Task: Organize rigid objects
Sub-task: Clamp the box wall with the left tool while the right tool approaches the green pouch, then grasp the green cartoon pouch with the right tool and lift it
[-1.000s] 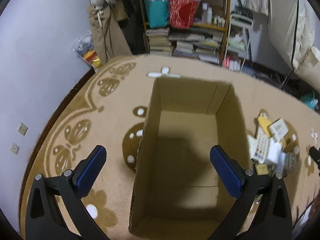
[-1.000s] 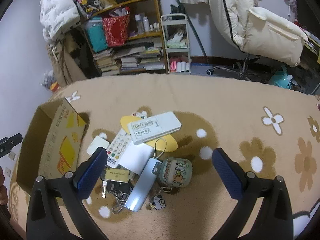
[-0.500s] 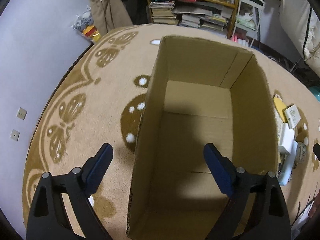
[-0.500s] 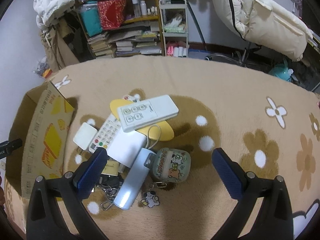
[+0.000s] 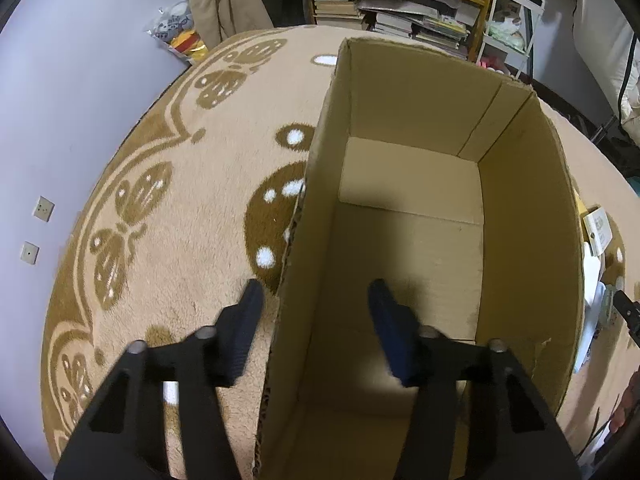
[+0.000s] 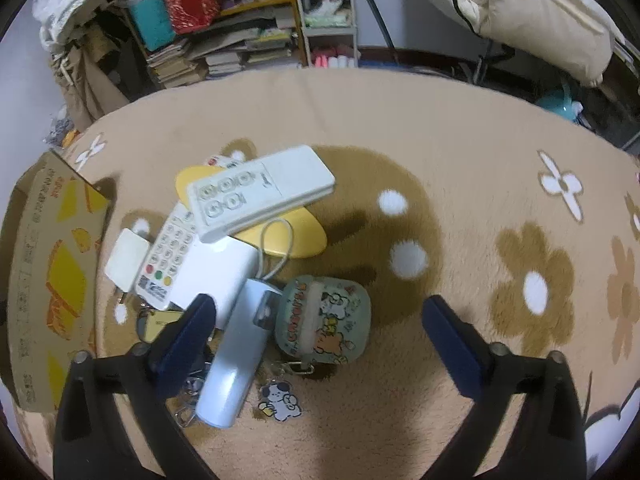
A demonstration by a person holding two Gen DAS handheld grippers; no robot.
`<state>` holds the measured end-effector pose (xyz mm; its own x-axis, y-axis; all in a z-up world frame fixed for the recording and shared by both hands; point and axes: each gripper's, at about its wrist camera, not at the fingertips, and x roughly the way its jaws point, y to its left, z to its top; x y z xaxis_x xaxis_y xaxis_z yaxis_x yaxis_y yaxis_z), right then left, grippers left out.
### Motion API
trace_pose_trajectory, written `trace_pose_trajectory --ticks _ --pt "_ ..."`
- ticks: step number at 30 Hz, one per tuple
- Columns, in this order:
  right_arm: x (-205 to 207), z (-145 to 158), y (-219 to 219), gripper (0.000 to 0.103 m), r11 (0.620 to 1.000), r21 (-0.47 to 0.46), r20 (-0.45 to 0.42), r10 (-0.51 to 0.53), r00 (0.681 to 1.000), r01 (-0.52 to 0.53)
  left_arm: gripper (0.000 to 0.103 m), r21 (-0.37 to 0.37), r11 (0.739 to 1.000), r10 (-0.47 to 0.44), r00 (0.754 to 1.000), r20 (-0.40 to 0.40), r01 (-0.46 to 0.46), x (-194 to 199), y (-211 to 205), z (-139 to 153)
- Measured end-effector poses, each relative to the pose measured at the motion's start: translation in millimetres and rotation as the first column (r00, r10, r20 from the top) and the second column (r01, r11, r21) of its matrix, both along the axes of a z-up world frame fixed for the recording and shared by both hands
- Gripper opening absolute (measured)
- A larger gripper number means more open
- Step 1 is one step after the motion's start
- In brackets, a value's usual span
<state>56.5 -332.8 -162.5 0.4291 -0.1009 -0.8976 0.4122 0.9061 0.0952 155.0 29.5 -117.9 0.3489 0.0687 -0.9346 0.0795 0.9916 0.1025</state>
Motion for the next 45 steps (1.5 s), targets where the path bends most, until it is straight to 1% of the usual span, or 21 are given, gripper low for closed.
trace_pose_trajectory --ticks 1,4,7,11,13,15,17,21,23,24,26,30,32,34,36,39,42,45 --pt "0 -2 0 0.097 1.0 -0.006 -0.009 0.001 1.0 -0.001 0.041 -0.003 1.0 -0.001 1.0 -0.013 0.001 1 0 -2" --pt "1 -7 -1 0.096 1.0 -0.025 -0.033 0.002 0.999 -0.003 0.036 -0.016 1.0 0.006 0.999 -0.044 -0.006 1 2 -8" --pt "2 -9 -2 0.096 1.0 -0.009 -0.053 0.0 0.999 0.0 0.033 -0.007 1.0 0.012 0.999 -0.051 -0.012 1 4 -11" --pt "3 -12 0 0.095 1.0 -0.026 -0.073 0.008 0.997 -0.01 0.028 -0.01 0.999 0.035 0.997 -0.067 -0.036 2 8 -13" --pt "4 -14 0 0.085 1.0 -0.028 -0.08 0.011 0.997 -0.013 0.026 -0.01 0.999 0.039 0.997 -0.07 -0.04 2 9 -14" --pt "5 -18 0 0.083 1.0 -0.018 -0.087 0.014 0.996 -0.016 0.024 -0.006 0.999 0.039 0.997 -0.064 -0.04 2 10 -13" --pt "5 -18 -3 0.082 1.0 0.003 -0.077 0.005 0.997 -0.005 0.022 -0.005 0.999 0.041 0.997 -0.062 -0.042 2 11 -13" --pt "5 -20 -8 0.082 0.999 0.036 -0.073 -0.01 0.997 0.013 0.02 0.002 0.998 0.055 0.997 -0.054 -0.055 3 12 -13" --pt "6 -21 -8 0.081 0.999 0.036 -0.076 -0.011 0.997 0.014 0.019 0.005 0.998 0.06 0.997 -0.052 -0.059 3 13 -13" --pt "6 -20 -9 0.078 1.0 0.028 -0.082 -0.012 0.997 0.015 0.019 0.007 0.998 0.06 0.997 -0.053 -0.06 3 13 -13" --pt "6 -21 -11 0.077 0.999 0.036 -0.091 -0.019 0.996 0.022 0.017 0.005 0.998 0.057 0.997 -0.059 -0.057 3 12 -15" --pt "4 -22 -13 0.077 0.998 0.047 -0.091 -0.026 0.995 0.03 0.017 0.009 0.999 0.053 0.997 -0.056 -0.053 4 12 -15" --pt "2 -23 -14 0.077 0.998 0.052 -0.089 -0.029 0.996 0.034 0.015 0.011 0.998 0.058 0.997 -0.057 -0.057 3 12 -15" --pt "2 -24 -14 0.073 0.998 0.061 -0.089 -0.03 0.996 0.036 0.015 0.008 0.998 0.06 0.996 -0.06 -0.059 4 13 -15" --pt "1 -24 -12 0.072 0.998 0.061 -0.09 -0.024 0.996 0.03 0.015 0.008 0.998 0.058 0.996 -0.064 -0.058 4 12 -15" --pt "1 -25 -10 0.068 0.998 0.062 -0.096 -0.017 0.995 0.023 0.015 0.021 0.998 0.053 0.997 -0.061 -0.052 3 12 -16" --pt "2 -25 -9 0.068 0.998 0.058 -0.098 -0.011 0.995 0.016 0.015 0.017 0.998 0.057 0.996 -0.062 -0.056 4 13 -16" --pt "3 -26 -11 0.068 0.997 0.073 -0.101 -0.018 0.995 0.026 0.015 0.013 0.998 0.059 0.996 -0.065 -0.058 3 13 -15"
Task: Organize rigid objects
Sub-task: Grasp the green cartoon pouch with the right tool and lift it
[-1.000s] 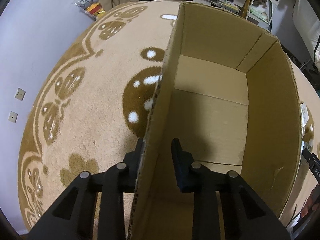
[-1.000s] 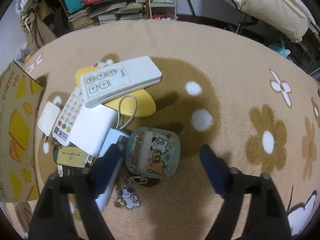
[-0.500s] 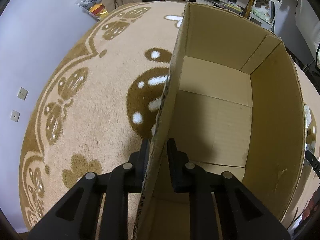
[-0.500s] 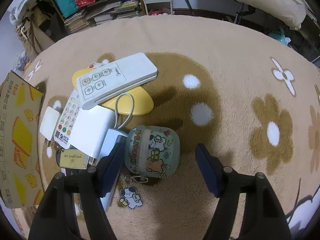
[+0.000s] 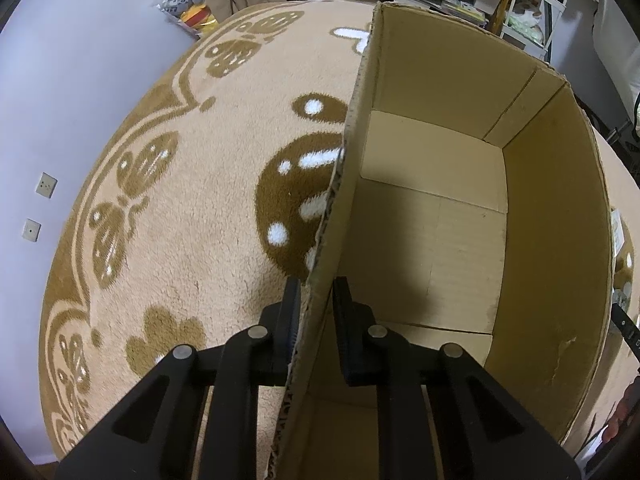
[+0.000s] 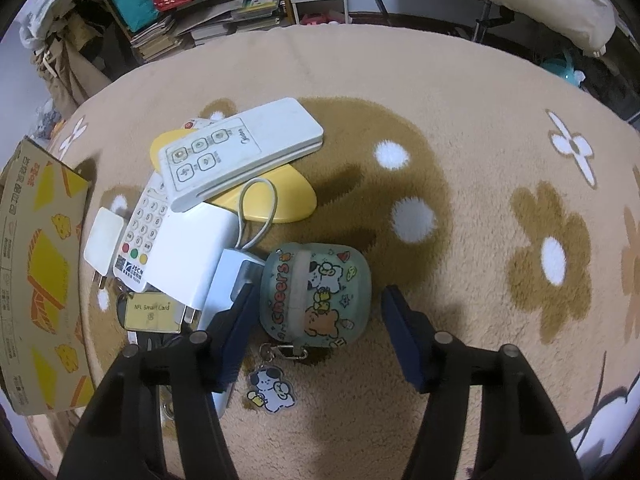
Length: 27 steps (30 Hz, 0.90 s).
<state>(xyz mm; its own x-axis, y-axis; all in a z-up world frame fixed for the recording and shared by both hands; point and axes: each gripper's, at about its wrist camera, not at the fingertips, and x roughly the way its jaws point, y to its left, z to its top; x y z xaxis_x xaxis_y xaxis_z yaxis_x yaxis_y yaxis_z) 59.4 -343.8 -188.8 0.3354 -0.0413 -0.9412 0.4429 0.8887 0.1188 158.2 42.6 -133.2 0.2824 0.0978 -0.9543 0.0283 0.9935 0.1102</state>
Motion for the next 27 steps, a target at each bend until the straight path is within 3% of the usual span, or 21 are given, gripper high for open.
trace_pose_trajectory --ticks 6,11,19,27 --pt "5 -11 -2 0.068 0.999 -0.031 -0.034 0.006 0.999 -0.008 0.015 0.008 1.0 -0.007 1.0 0.003 0.007 0 0 0" --pt "10 -10 8 0.062 0.995 -0.099 -0.045 0.026 0.999 -0.03 0.015 0.006 1.0 -0.006 1.0 0.003 0.006 0 0 0" --pt "1 19 4 0.061 0.999 -0.034 0.076 -0.034 0.997 0.037 0.015 0.009 1.0 -0.01 1.0 0.003 0.01 -1 -1 0" --pt "0 67 30 0.061 1.0 -0.027 0.212 0.016 0.977 -0.01 0.015 0.0 1.0 -0.001 1.0 0.0 0.001 -1 0 0"
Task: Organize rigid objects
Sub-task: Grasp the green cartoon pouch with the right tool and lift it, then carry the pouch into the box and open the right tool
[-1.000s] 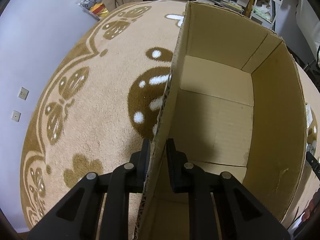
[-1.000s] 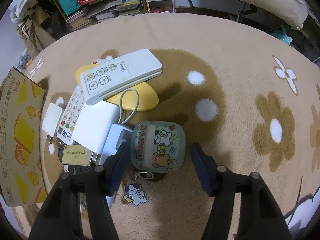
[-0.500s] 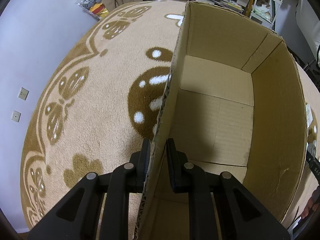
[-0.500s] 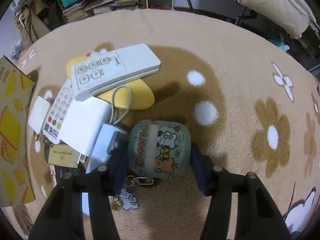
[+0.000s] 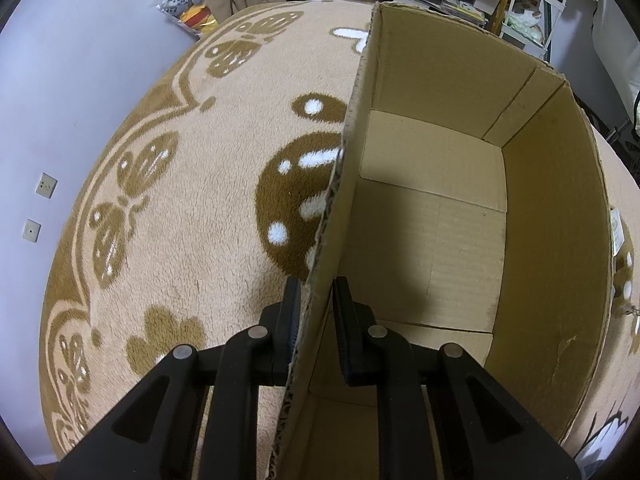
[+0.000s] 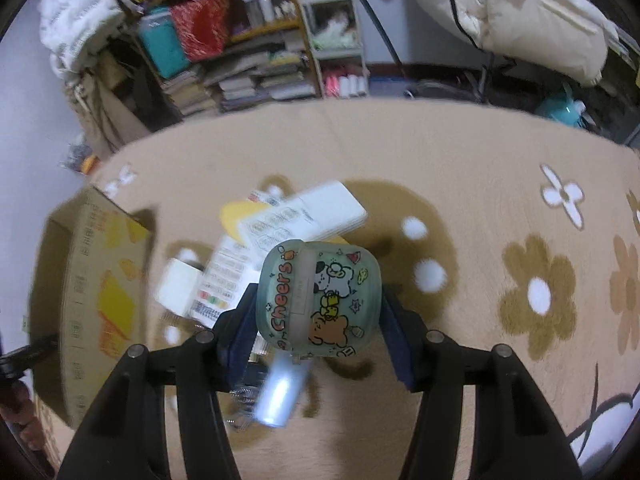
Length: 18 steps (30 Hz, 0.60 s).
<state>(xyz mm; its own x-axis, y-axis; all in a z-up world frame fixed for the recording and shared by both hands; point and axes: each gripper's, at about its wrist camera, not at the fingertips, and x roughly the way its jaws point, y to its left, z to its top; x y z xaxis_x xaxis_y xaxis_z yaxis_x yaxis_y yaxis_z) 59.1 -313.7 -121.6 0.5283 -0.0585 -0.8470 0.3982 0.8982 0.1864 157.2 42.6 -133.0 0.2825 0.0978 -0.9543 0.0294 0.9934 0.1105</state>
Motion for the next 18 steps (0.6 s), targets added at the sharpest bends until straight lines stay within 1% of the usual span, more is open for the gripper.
trace_pose_trajectory --ticks 3,8,15,18 --pt "2 22 12 0.061 0.999 -0.002 0.045 0.035 0.998 -0.035 0.015 0.001 1.0 -0.002 1.0 0.0 0.002 0 0 0" --pt "9 57 46 0.061 0.993 -0.021 0.115 0.119 0.986 -0.118 0.015 0.013 1.0 -0.014 1.0 0.008 0.014 -3 -2 3" --pt "27 96 90 0.061 0.977 0.002 0.192 0.207 0.959 -0.211 0.015 0.022 1.0 -0.021 1.0 0.01 0.021 -4 -3 3" --pt "38 106 108 0.061 0.968 0.0 0.206 0.244 0.948 -0.249 0.015 0.03 0.999 -0.031 0.999 0.015 0.031 -4 -4 4"
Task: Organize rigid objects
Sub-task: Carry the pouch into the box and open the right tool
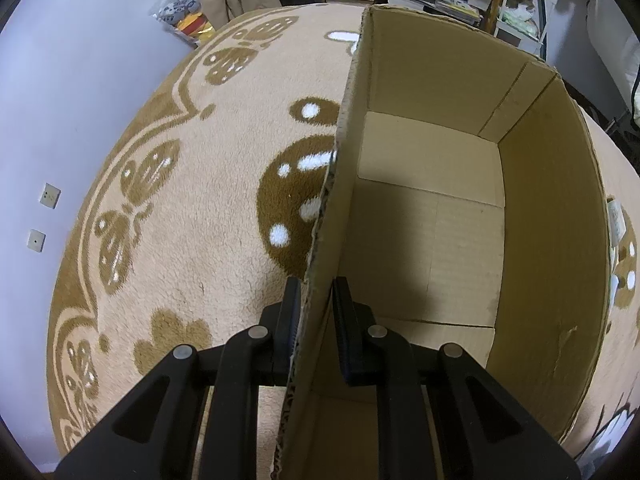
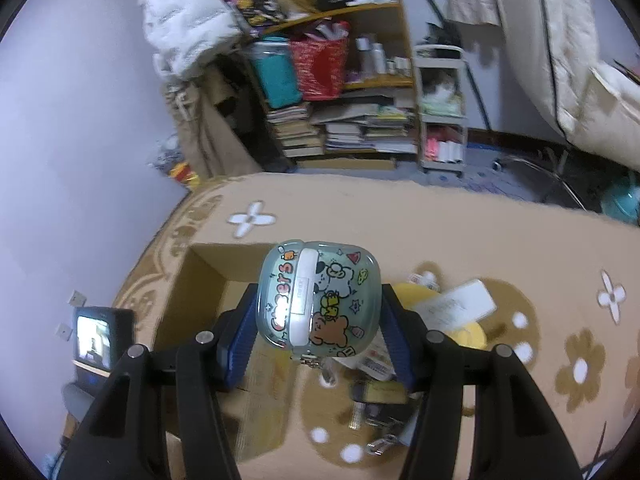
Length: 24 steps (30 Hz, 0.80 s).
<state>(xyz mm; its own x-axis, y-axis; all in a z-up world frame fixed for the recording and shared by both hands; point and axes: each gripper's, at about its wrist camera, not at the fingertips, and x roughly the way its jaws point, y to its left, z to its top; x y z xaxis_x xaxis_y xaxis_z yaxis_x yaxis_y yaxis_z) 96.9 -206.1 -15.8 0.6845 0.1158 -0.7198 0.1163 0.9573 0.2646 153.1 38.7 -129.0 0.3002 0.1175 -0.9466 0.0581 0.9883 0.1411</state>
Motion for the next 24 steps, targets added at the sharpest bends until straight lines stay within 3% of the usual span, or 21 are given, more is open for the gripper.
trace_pose_trajectory --ticks 4,8,16,24 --pt "12 5 24 0.061 0.999 0.012 0.006 0.045 0.999 -0.045 0.015 0.001 1.0 -0.002 1.0 0.002 0.002 0 -1 0" --pt "22 1 44 0.061 0.992 0.084 -0.014 0.092 0.996 -0.091 0.015 0.001 1.0 -0.003 1.0 0.002 0.003 -1 -2 1" --pt "35 -18 86 0.061 0.989 0.026 -0.071 0.146 0.987 -0.145 0.015 -0.02 1.0 0.001 1.0 0.002 -0.001 -2 1 2" --pt "47 -48 94 0.061 0.991 0.043 -0.153 0.135 0.979 -0.129 0.015 -0.054 0.999 0.007 1.0 0.003 -0.007 -1 6 0"
